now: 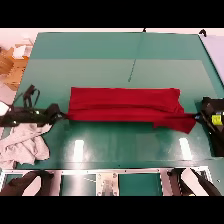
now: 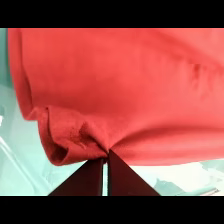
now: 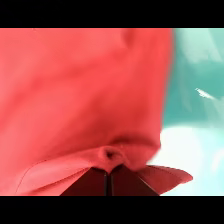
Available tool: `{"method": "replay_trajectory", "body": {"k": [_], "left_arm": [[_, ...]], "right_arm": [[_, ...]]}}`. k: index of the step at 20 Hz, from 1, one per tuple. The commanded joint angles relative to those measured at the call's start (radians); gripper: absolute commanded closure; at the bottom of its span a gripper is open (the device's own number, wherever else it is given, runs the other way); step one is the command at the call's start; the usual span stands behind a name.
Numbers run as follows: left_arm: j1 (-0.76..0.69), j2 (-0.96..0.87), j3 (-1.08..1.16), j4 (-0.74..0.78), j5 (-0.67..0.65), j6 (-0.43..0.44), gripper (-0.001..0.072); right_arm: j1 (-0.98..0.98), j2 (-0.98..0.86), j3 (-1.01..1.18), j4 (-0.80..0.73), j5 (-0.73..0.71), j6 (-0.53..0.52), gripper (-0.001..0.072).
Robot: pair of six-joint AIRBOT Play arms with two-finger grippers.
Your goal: Fold the shirts.
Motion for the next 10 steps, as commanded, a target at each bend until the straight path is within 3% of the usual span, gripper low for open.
{"method": "replay_trajectory", "body": {"k": [1,10], "left_arm": [[0.000,-0.126,0.154,0.012,-0.028,-0.018,0.0690],[-0.174,-0.708,0.679,0.007,0.025,-0.053,0.0689]], "right_arm": [[0.092,-0.121,0.136,0.049,-0.022,0.013,0.0696],[0.143,-0.508,0.352,0.091,-0.095,0.026,0.0695]]}}
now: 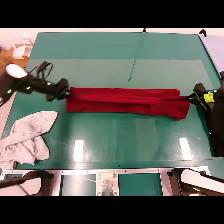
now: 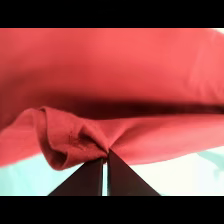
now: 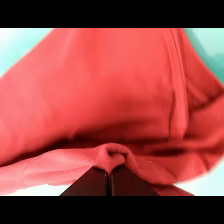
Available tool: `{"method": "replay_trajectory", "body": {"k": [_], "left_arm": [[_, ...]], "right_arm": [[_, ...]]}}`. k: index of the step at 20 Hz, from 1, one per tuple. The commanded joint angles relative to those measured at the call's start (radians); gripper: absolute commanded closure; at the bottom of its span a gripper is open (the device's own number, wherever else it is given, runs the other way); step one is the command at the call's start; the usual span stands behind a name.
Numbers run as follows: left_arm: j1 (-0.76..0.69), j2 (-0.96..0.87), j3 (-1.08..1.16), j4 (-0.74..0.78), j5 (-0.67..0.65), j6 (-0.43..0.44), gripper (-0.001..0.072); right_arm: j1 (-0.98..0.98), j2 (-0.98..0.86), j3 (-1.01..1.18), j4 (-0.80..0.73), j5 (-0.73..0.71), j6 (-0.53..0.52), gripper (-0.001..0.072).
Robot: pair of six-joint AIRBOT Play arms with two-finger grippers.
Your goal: Fold the shirts.
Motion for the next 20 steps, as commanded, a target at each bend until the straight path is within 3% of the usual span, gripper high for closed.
{"method": "replay_trajectory", "body": {"k": [1,4,5,6,7,8,9,12,15,16,17,18,20], "left_arm": [[-0.047,-0.219,0.208,-0.005,0.036,-0.037,0.0688],[-0.047,-0.333,0.311,-0.007,0.154,-0.035,0.0686],[-0.046,-0.359,0.342,-0.018,0.251,-0.035,0.0563],[-0.046,-0.380,0.370,-0.027,0.343,-0.036,0.0191],[-0.045,-0.388,0.391,-0.039,0.389,-0.038,-0.0004],[-0.040,-0.388,0.405,-0.050,0.410,-0.040,-0.0009],[-0.027,-0.388,0.431,-0.049,0.390,-0.037,-0.0010],[0.039,-0.383,0.528,-0.048,0.207,-0.037,-0.0009],[0.103,-0.382,0.600,-0.049,0.024,-0.036,-0.0001],[0.116,-0.382,0.610,-0.049,-0.021,-0.035,0.0246],[0.121,-0.381,0.612,-0.049,-0.050,-0.027,0.0563],[0.121,-0.380,0.612,-0.048,-0.067,-0.002,0.0681],[0.111,-0.380,0.612,-0.061,-0.086,0.019,0.0688]], "right_arm": [[0.009,-0.145,0.065,0.048,-0.058,-0.005,0.0695],[0.009,-0.259,0.116,0.170,-0.178,-0.039,0.0693],[0.009,-0.299,0.147,0.203,-0.221,-0.042,0.0658],[0.009,-0.344,0.190,0.229,-0.235,-0.042,0.0503],[0.009,-0.380,0.233,0.233,-0.222,-0.042,0.0314],[0.007,-0.404,0.274,0.232,-0.198,-0.042,0.0225],[0.002,-0.412,0.304,0.232,-0.188,-0.060,0.0223],[-0.046,-0.412,0.388,0.208,-0.095,-0.180,0.0220],[-0.108,-0.414,0.384,0.129,0.014,-0.268,0.0164],[-0.123,-0.415,0.358,0.114,0.036,-0.303,0.0118],[-0.134,-0.417,0.327,0.113,0.049,-0.341,0.0109],[-0.142,-0.423,0.291,0.113,0.049,-0.385,0.0109],[-0.142,-0.454,0.254,0.113,0.058,-0.448,0.0108]]}}
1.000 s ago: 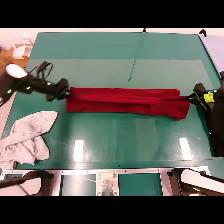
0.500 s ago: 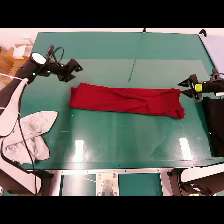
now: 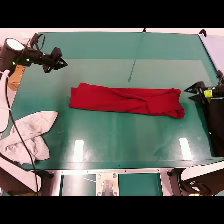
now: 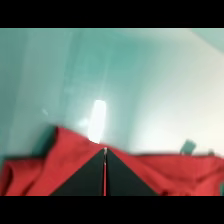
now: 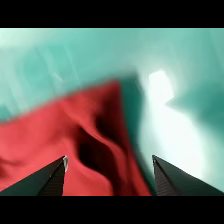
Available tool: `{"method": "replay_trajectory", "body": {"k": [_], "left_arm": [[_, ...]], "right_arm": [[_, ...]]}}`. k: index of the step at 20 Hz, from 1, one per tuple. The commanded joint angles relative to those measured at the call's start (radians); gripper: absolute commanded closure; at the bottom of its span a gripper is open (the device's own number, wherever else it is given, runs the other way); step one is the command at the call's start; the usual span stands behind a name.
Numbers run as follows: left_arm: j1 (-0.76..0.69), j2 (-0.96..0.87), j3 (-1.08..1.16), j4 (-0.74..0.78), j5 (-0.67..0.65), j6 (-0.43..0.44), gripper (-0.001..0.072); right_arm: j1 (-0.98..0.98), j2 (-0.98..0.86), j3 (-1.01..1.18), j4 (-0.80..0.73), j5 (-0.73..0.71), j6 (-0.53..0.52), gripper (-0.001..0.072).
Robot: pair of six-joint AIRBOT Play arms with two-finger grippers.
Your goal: Fold the shirts.
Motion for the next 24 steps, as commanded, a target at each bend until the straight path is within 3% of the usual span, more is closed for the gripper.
{"method": "replay_trajectory", "body": {"k": [1,6,9,11,12,13,16,21,24], "left_arm": [[0.001,0.000,0.016,-0.031,-0.088,0.048,0.0688],[-0.054,0.000,0.016,-0.191,-0.089,0.140,0.0688],[-0.123,0.000,0.016,-0.194,-0.079,0.189,0.0688],[-0.176,0.000,0.016,-0.192,-0.061,0.220,0.0688],[-0.203,-0.001,0.016,-0.182,-0.051,0.221,0.0688],[-0.235,-0.004,0.016,-0.163,-0.039,0.221,0.0688],[-0.356,-0.041,0.015,-0.094,0.026,0.224,0.0689],[-0.603,-0.199,0.017,-0.095,0.290,0.244,0.0689],[-0.686,-0.290,0.039,-0.105,0.348,0.238,0.0688]], "right_arm": [[-0.018,-0.051,-0.044,-0.010,0.066,-0.129,0.0108],[0.026,-0.158,-0.037,0.089,0.193,-0.275,0.0108],[0.072,-0.167,-0.034,0.089,0.149,-0.283,0.0113],[0.089,-0.167,-0.014,0.080,0.141,-0.283,0.0501],[0.089,-0.167,0.002,0.075,0.143,-0.281,0.0651],[0.089,-0.167,0.027,0.074,0.148,-0.266,0.0694],[0.095,-0.165,0.132,0.076,0.195,-0.225,0.0696],[0.162,-0.106,0.339,0.093,0.386,-0.156,0.0695],[0.212,-0.046,0.460,0.094,0.439,-0.116,0.0695]]}}
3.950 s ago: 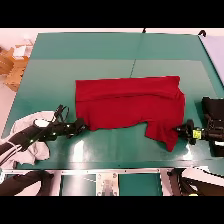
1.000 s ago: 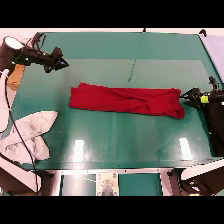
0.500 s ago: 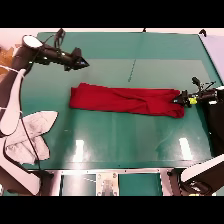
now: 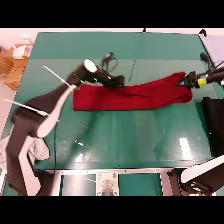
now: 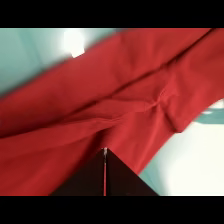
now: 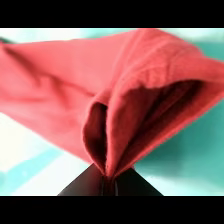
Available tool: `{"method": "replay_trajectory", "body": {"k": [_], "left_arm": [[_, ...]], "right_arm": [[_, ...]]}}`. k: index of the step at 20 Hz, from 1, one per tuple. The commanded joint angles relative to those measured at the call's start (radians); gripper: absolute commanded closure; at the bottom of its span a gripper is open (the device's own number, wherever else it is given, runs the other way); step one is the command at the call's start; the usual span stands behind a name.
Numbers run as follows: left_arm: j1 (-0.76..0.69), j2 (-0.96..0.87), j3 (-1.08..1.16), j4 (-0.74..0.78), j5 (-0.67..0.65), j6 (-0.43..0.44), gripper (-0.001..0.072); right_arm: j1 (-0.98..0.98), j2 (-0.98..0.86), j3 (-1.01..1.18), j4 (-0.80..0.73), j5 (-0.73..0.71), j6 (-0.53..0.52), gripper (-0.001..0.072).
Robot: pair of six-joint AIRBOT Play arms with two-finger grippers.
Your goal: Fold the shirts.
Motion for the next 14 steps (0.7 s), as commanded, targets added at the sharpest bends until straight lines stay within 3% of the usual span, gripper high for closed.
{"method": "replay_trajectory", "body": {"k": [1,7,12,14], "left_arm": [[-0.105,-0.111,0.048,-0.002,0.093,-0.016,0.0689],[-0.138,-0.251,0.221,-0.051,0.083,-0.109,0.0689],[-0.136,-0.261,0.222,-0.113,0.047,-0.107,0.0688],[-0.117,-0.255,0.222,-0.179,-0.055,-0.089,0.0688]], "right_arm": [[0.057,0.061,0.149,0.007,0.099,0.058,0.0695],[0.183,0.171,0.240,0.101,0.143,0.108,0.0694],[0.283,0.193,0.239,0.092,0.139,0.152,0.0694],[0.301,0.193,0.239,0.076,0.128,0.157,0.0694]]}}
